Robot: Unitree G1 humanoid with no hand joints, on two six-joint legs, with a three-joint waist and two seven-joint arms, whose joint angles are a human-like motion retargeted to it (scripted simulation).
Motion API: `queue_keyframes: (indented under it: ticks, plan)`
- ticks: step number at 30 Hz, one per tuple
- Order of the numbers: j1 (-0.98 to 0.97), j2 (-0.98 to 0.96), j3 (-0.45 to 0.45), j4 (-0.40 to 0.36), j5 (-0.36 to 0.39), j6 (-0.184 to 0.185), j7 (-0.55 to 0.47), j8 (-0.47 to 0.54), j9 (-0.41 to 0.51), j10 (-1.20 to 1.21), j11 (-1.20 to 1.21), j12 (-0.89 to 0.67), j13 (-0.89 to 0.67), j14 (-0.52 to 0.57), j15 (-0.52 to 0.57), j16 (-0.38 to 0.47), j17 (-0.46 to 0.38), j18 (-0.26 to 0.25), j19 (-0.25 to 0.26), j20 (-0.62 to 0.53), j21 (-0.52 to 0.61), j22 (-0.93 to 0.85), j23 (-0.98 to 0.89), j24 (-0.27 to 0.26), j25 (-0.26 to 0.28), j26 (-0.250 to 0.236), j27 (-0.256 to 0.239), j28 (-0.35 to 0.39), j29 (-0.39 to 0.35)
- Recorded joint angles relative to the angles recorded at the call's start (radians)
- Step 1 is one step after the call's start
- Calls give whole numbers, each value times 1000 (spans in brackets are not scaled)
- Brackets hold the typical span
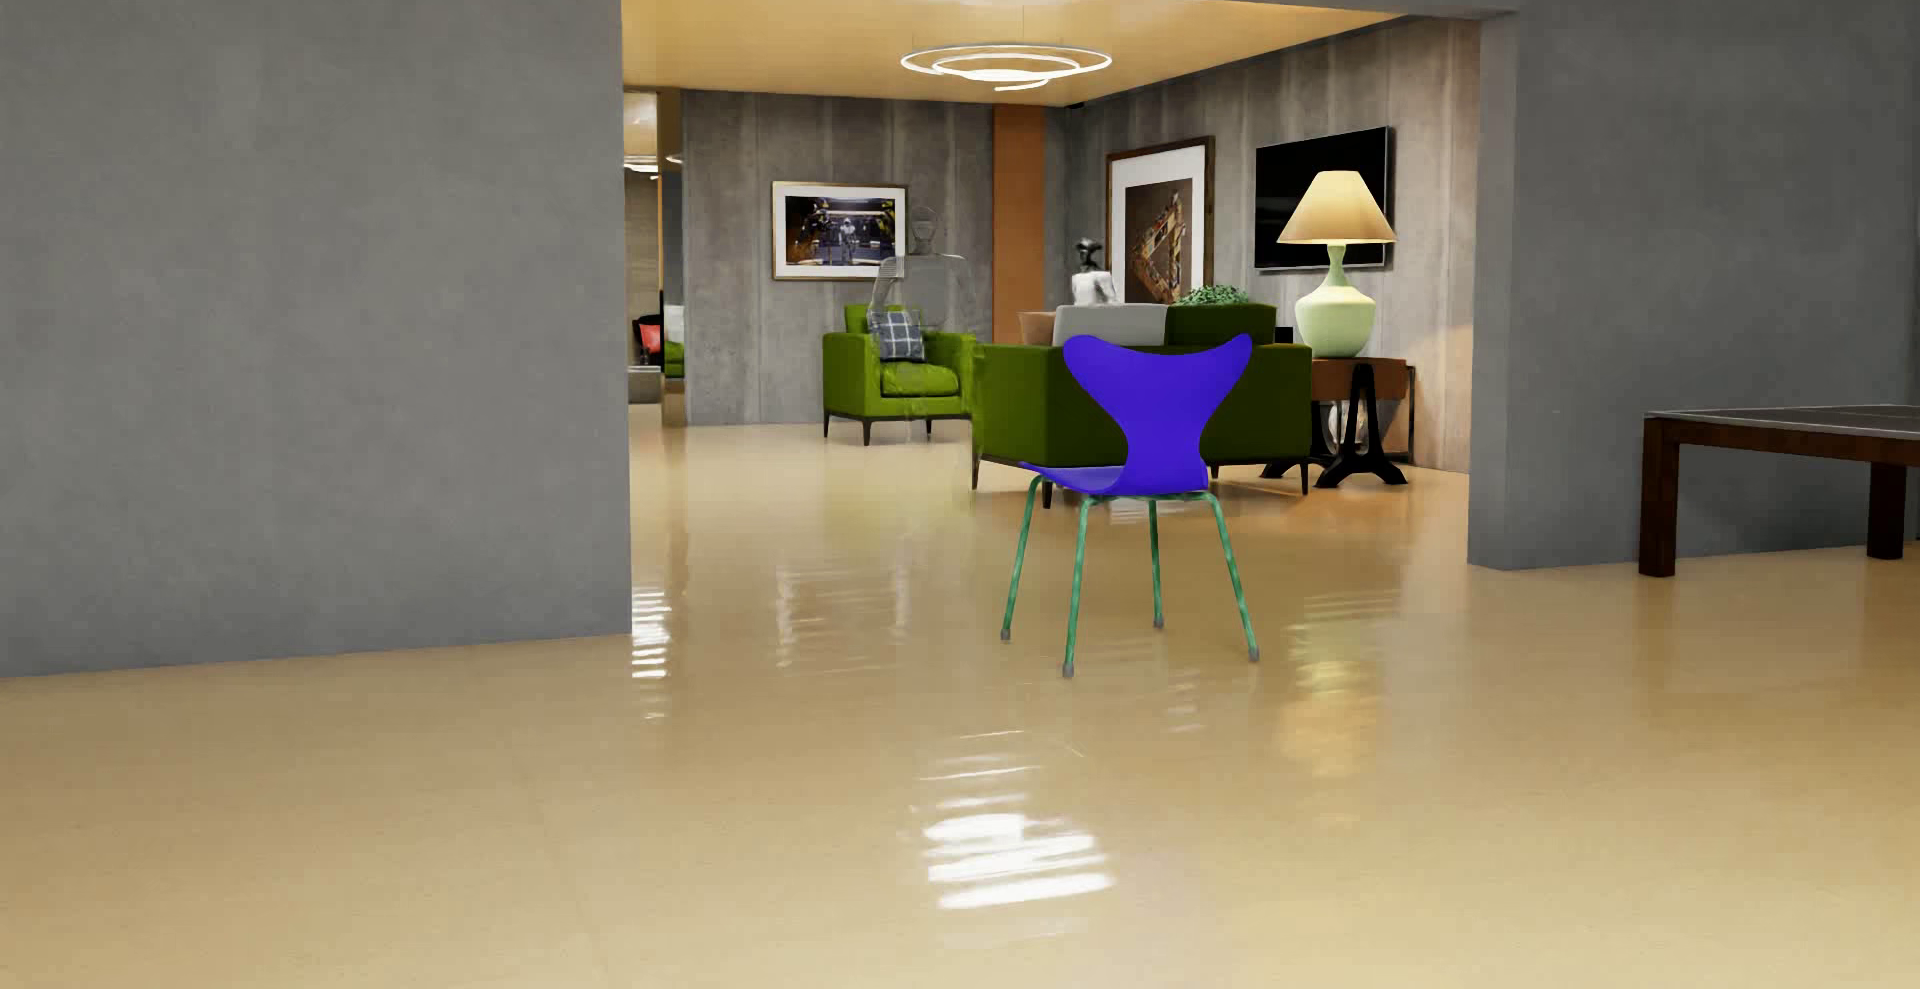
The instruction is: Walk to the blue chair
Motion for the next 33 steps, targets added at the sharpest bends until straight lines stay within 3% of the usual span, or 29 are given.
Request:
queue_keyframes:
  ticks: [1, 2, 3, 5, 7, 9, 14, 16, 18, 19, 21, 22, 24, 25, 26, 29, 30, 32, 33]
  plan:
    - [-25, -27, 26, -10, -4, -1, 0, 0, -4, 14, 23, -8, 6, 16, -24, -3, -3, 0, 0, -5, -67, 2, 13, 0, 0, 0, 0, 0, 0]
    - [-16, 12, -31, -25, -6, -15, 0, 0, -18, 26, -65, 13, 38, 9, -75, 1, 2, 0, 0, -2, -96, -8, 9, 0, 0, 0, 0, 0, 0]
    - [-22, -41, 5, -18, 2, -3, 0, 0, -2, 36, 266, 0, 34, 21, -201, 5, -5, 0, 0, -5, -74, -17, 5, 0, 0, 0, 0, 0, 0]
    - [15, -156, -11, -34, -13, -13, 0, 0, 23, 37, 455, 0, 55, -42, -217, 13, -7, 0, 0, 17, -75, -61, -4, 0, 0, 0, 0, 0, 0]
    - [88, -269, -37, -32, -28, -25, 0, 0, 76, 43, 688, -38, 67, -84, -178, 38, 14, 0, 0, -35, -84, -71, 21, 0, 0, 0, 0, 0, 0]
    - [117, -387, -137, -5, -31, 0, 0, 0, 55, 14, 689, -70, 102, -142, -168, 25, 8, 0, 0, -17, -79, -60, 17, 0, 0, 0, 0, 0, 0]
    - [335, -583, -224, 23, -54, 5, 0, 0, 73, -66, 417, -134, 147, -341, 35, 34, 0, 0, 0, 31, -89, -117, 91, 0, 0, 0, 0, 0, 0]
    - [395, -625, -260, 37, -62, 5, 0, 0, 81, -65, 392, -152, 152, -355, 25, 38, -1, 0, 0, 32, -99, -107, 108, 0, 0, 0, 0, 0, 0]
    - [435, -661, -309, 71, -58, 21, 0, 0, 78, -41, 526, -142, 156, -290, 31, 35, -13, 0, 0, -5, -84, -73, 108, 0, 0, 0, 0, 0, 0]
    - [430, -668, -321, 104, -39, 48, 0, 0, 75, 6, 590, -123, 145, -199, 6, 17, -14, 0, 0, -5, -58, -34, 128, 0, 0, 0, 0, 0, 0]
    - [370, -591, -300, 129, -12, 46, 0, 0, 60, 235, 656, -40, 138, 100, -80, 7, -9, 0, 0, 1, -93, -28, 126, 0, 0, 0, 0, 0, 0]
    - [292, -536, -244, 133, 18, 46, 0, 0, 71, 416, 648, -28, 126, 226, -115, 15, -3, 0, 0, -42, -116, -19, 122, 0, 0, 0, 0, 0, 0]
    - [59, -404, -176, 129, 38, 28, 0, 0, 78, 808, 603, 7, 98, 222, -178, 26, 3, 0, 0, -75, -121, -2, 63, 0, 0, 0, 0, 0, 0]
    - [-44, -323, -95, 101, 38, 7, 0, 0, 90, 878, 550, 32, 82, 219, -180, 18, 7, 0, 0, -24, -140, 7, 20, 0, 0, 0, 0, 0, 0]
    - [-146, -243, -30, 88, 36, -10, 0, 0, 90, 851, 490, 64, 63, 223, -186, 29, 1, 0, 0, -3, -132, -12, -24, 0, 0, 0, 0, 0, 0]
    - [-302, 33, 123, 57, 3, -49, 0, 0, 100, 346, 321, 109, 36, 440, -223, 50, -20, 0, 0, -50, -183, 13, -136, 0, 0, 0, 0, 0, 0]
    - [-337, 96, 158, 60, 0, -50, 0, 0, 91, 168, 288, 129, 16, 375, -263, 56, -31, 0, 0, -46, -186, 5, -164, 0, 0, 0, 0, 0, 0]
    - [-374, 208, 179, 58, 2, -54, 0, 0, 70, -21, 264, 150, -30, -79, -343, 51, -48, 0, 0, -52, -194, 36, -179, 0, 0, 0, 0, 0, 0]
    - [-397, 234, 210, 69, -1, -56, 0, 0, 66, -9, 279, 154, -38, -130, -358, 51, -41, 0, 0, -73, -219, 43, -169, 0, 0, 0, 0, 0, 0]
